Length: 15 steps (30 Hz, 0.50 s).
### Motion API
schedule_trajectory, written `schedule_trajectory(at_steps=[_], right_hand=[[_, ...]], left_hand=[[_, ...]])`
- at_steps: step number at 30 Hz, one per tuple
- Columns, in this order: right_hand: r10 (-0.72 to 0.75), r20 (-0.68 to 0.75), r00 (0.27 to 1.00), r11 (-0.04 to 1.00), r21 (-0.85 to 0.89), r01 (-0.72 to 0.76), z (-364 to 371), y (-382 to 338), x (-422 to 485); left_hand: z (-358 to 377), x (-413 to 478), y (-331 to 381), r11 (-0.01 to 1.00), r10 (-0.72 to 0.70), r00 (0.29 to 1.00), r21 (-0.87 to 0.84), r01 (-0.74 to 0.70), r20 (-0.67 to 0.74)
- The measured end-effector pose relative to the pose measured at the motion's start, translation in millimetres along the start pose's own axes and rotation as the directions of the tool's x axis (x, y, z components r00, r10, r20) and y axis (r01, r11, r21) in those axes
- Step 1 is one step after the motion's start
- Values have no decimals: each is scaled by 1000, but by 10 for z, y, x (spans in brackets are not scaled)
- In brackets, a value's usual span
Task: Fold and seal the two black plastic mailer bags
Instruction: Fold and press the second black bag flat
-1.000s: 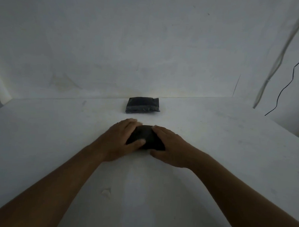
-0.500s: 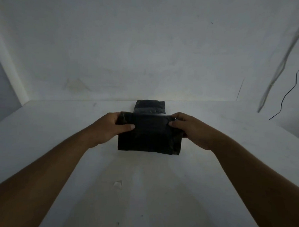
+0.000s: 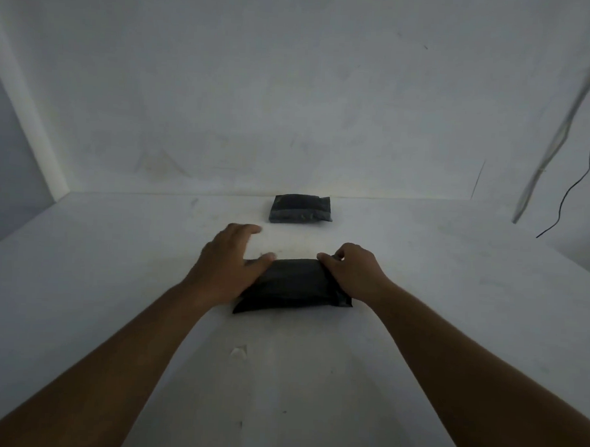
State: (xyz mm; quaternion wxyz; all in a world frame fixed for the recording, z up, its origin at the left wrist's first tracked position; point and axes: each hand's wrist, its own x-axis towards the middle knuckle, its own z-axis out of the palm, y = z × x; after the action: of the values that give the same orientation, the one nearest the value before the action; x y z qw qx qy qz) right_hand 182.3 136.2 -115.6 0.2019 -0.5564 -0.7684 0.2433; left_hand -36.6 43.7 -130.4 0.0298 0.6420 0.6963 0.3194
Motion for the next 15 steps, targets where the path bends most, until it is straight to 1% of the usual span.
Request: schedule_trajectory(at_steps=[1,2,3,4,5,9,11,12,14,15], right_hand=[[15,6,1000,1000,-19,-15,3,-3,15],[26,13,1000,999,-27,-26,1,3,22],[34,13,999,999,-23,-34,-14,12,29],[32,6,999,999,-11,-32,-36,18,27],[23,-6,1000,1000,5,-23,-52,21,30],[32,-5,999,994,106,-31,-182,-8,-10],[65,72,995,991,112,-73,-283,12,-36],[93,146,985,986,124,-111,-332,37,-55],[124,281,952,969,171,-177,-427,90,-90],[121,302,946,958,214,-191,-459,128,-98]], left_hand=[[-3,1,30,997,71,992,31,-75,106],[2,-7,63,992,88,964,62,-107,249],[16,-19,83,990,65,926,92,-106,373],[34,-30,84,990,32,896,107,-89,442],[57,-39,63,992,10,886,108,-68,464],[104,-66,79,993,-1,906,110,-51,423],[96,-101,107,991,27,926,108,-73,377],[80,-130,115,990,48,931,105,-92,362],[47,-193,115,977,102,918,133,-164,383],[35,-223,116,962,127,903,171,-213,411]])
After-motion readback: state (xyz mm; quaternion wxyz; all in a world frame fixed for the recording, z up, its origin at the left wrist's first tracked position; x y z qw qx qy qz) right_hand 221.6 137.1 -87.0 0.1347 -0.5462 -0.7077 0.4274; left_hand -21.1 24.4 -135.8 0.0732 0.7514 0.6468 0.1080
